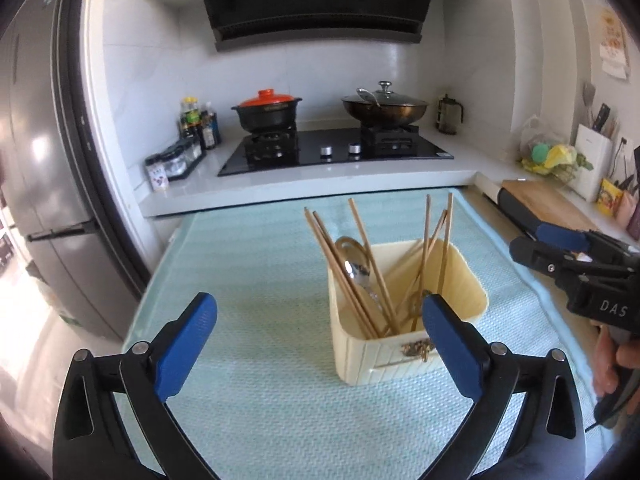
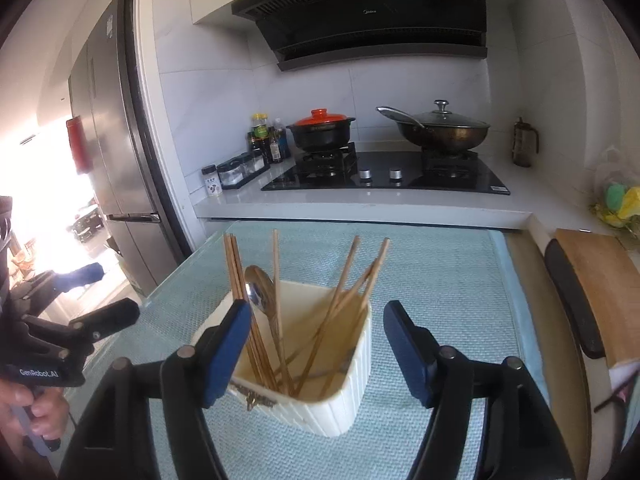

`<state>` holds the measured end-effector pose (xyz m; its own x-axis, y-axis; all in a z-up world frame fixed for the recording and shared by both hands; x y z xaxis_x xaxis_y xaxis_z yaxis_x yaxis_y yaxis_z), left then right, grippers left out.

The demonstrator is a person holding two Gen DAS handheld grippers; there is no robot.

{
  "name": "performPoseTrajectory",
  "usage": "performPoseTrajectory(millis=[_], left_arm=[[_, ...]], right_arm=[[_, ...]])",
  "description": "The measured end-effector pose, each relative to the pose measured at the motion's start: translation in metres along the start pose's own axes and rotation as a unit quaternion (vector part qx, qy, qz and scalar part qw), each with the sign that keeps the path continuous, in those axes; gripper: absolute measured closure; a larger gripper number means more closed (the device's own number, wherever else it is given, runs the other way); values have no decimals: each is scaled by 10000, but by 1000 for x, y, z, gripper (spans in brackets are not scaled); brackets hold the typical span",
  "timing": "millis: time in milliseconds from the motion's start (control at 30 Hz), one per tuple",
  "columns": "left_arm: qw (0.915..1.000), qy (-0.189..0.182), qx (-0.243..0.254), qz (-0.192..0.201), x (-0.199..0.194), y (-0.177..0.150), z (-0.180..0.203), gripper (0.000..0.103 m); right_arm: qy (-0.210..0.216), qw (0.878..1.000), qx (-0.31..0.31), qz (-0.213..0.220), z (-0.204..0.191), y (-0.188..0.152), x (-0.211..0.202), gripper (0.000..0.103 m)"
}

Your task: Organize utensils

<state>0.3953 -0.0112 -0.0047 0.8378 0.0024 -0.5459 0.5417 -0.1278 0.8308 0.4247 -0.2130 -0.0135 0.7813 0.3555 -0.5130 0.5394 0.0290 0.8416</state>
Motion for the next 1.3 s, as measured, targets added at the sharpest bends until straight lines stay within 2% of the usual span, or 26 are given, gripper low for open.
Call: performPoseTrajectory(millis=[233,333,467,633,833,1000,1300], left_arm=[[9991,384,52,166,-53,-28,3,1],[9995,260,-131,145,-69,-37,1,1],[9994,-58,-346,-71,-89,-58,-2,1],[9979,549,-247,-253,-102,-82,-9,1],[9959,775,-368,-272,-119,-102,-16,0],[9967,493,-573,-302,-133,-114,-18,1],[9965,353,-639,-401,-149,-122,-14,1]], right_arm=[[-232,9997,72,16,-24,-30,-54,18],[-309,9995,-15,-15,-39,-43,-74,16],[-508,9986,-163,57,-57,-60,-101,15],[-830,9962,-257,43,-74,-78,-127,12],[-792,9967,-164,44,-93,-96,-151,12],[-864,9961,-158,-69,-103,-112,-161,12],[-955,9948,-291,-191,-120,-121,-180,12]])
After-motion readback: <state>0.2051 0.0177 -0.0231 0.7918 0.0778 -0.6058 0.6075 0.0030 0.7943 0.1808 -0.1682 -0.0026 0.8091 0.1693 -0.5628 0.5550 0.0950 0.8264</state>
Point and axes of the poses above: each gripper's, at about its wrist camera, not at the fingertips, and x roughly the way its jaws point, z to its right, y to its top, the point moved 5 cm from there along x, roughly the way its jaws point, and after that the axes turned 4 degrees about y, right-handed, at the moved point
